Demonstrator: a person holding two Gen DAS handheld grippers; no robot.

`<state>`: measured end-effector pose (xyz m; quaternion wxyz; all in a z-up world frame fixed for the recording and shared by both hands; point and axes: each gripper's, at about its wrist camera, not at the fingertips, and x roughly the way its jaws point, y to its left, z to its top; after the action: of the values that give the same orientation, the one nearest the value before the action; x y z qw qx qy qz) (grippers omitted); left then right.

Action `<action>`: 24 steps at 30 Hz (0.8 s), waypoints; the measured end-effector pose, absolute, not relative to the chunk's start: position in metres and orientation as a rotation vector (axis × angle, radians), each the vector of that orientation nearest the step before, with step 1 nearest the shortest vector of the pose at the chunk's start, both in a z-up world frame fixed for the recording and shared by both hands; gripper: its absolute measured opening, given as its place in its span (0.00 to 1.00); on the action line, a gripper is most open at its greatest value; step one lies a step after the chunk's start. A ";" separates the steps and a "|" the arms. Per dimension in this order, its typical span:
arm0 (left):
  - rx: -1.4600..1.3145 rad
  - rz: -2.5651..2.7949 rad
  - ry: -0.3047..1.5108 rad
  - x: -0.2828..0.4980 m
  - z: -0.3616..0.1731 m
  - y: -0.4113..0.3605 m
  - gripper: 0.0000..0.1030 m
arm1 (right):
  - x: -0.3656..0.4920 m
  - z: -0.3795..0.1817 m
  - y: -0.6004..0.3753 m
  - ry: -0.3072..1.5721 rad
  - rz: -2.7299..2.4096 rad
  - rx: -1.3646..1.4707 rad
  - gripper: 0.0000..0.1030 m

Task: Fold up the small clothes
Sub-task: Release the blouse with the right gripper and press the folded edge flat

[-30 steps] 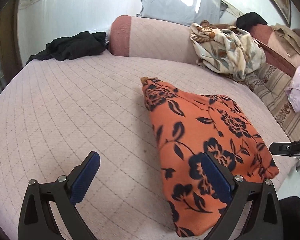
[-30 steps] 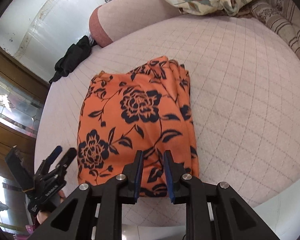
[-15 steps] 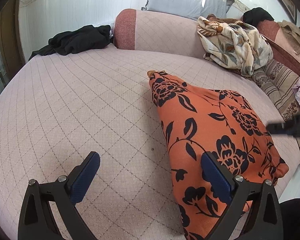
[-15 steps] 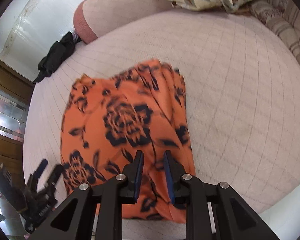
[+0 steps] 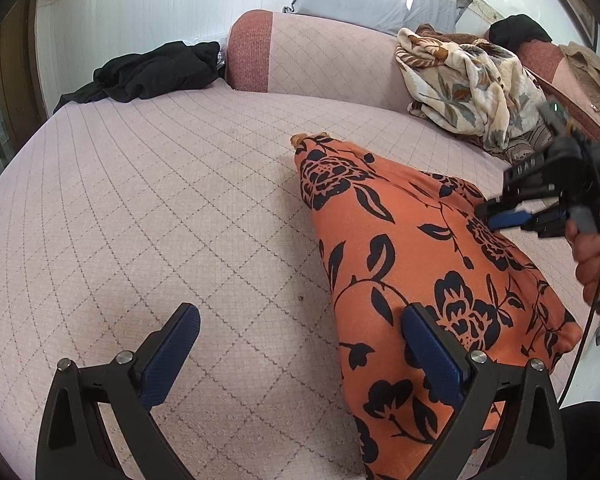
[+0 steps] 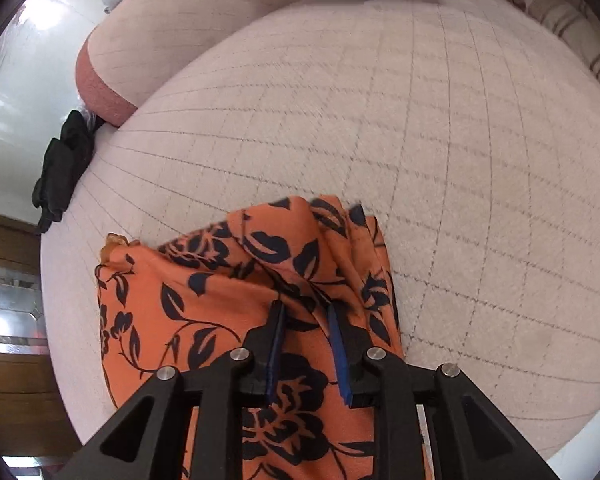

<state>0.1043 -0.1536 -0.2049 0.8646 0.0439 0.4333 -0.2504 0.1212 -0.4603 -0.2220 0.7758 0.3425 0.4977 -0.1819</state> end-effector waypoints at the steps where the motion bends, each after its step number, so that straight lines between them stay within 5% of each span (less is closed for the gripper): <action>1: 0.089 -0.525 0.910 0.105 -0.205 -0.154 0.98 | 0.125 -0.216 -0.456 1.069 -0.393 0.722 0.26; 8: 0.083 -0.529 0.921 0.107 -0.208 -0.156 0.98 | 0.184 -0.191 -0.402 1.009 -0.165 0.636 0.26; 14: 0.066 -0.531 0.940 0.114 -0.212 -0.156 0.98 | 0.233 -0.235 -0.377 1.078 -0.076 0.661 0.31; 24: 0.058 -0.529 0.938 0.111 -0.212 -0.156 0.98 | 0.176 -0.204 -0.407 0.972 -0.066 0.697 0.32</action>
<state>0.1108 -0.1560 -0.2118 0.8581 0.0276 0.4465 -0.2519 0.1761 -0.4072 -0.2035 0.8260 0.3281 0.4573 -0.0309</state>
